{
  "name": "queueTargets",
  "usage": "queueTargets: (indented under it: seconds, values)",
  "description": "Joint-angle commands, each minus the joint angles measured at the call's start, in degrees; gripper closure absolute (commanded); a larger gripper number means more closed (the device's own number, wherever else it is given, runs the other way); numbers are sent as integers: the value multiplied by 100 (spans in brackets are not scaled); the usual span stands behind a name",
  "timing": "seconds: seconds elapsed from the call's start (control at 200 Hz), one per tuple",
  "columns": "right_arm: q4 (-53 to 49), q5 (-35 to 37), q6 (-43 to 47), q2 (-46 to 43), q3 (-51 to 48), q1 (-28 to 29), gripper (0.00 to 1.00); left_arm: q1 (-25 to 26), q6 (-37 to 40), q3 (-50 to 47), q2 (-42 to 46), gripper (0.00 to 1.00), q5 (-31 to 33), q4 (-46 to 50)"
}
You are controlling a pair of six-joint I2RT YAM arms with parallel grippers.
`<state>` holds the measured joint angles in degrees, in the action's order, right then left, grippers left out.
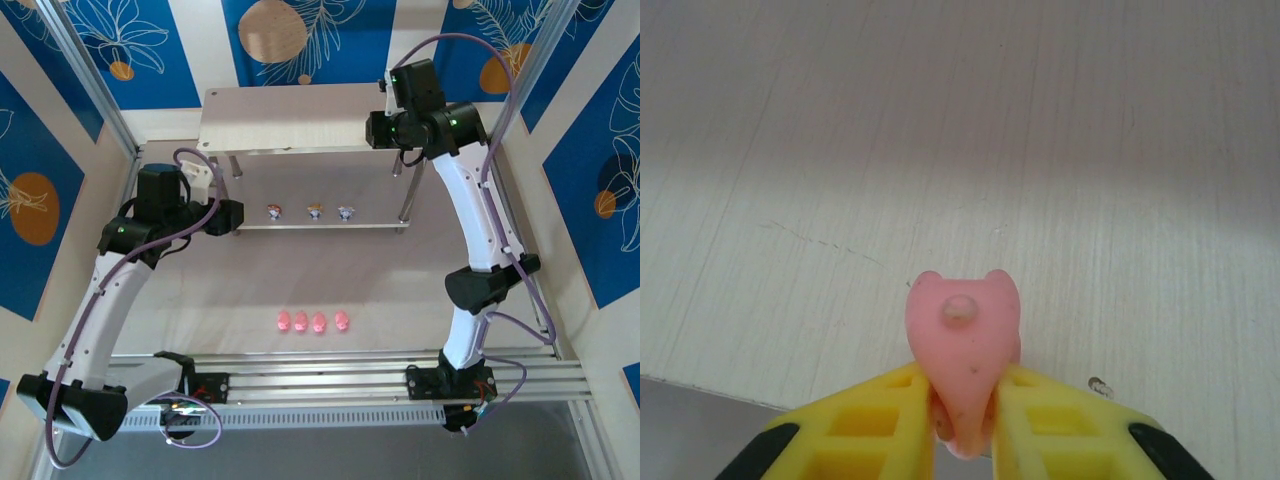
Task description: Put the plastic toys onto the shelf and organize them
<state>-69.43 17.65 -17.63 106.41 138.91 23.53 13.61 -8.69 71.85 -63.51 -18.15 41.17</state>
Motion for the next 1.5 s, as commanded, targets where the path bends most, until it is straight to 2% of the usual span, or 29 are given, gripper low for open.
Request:
queueTargets:
  seconds: [0.0,0.23,0.435,0.545,0.77,0.915,1.1,1.221,1.396,1.496]
  values:
    - [-99,-153,-5,228,57,-33,71,-95,-72,-75,16,44,-195,-83]
    - [128,-126,-3,344,41,-40,69,-151,-55,-92,14,44,-228,-65]
    - [241,-161,-37,424,38,-41,61,-191,-37,-91,22,43,-237,-30]
    - [327,-199,-61,372,7,-40,50,-209,-36,-92,31,42,-230,-24]
    - [588,-319,-74,178,-89,-50,37,-210,-28,-110,70,42,-217,-12]
    - [1113,-477,-102,-410,-607,-30,31,-215,-27,-135,150,42,-229,59]
    - [1744,289,21,-1773,-1828,189,29,-155,-75,-460,512,41,-524,175]
    - [1834,780,120,-2674,-2499,508,29,257,-155,-825,662,42,-463,458]
    - [1190,1394,-125,-3533,-3215,1174,29,1568,-1031,-1830,902,43,161,269]
    - [940,1427,-405,-3965,-3766,1355,29,2177,-1678,-2486,1010,44,486,13]
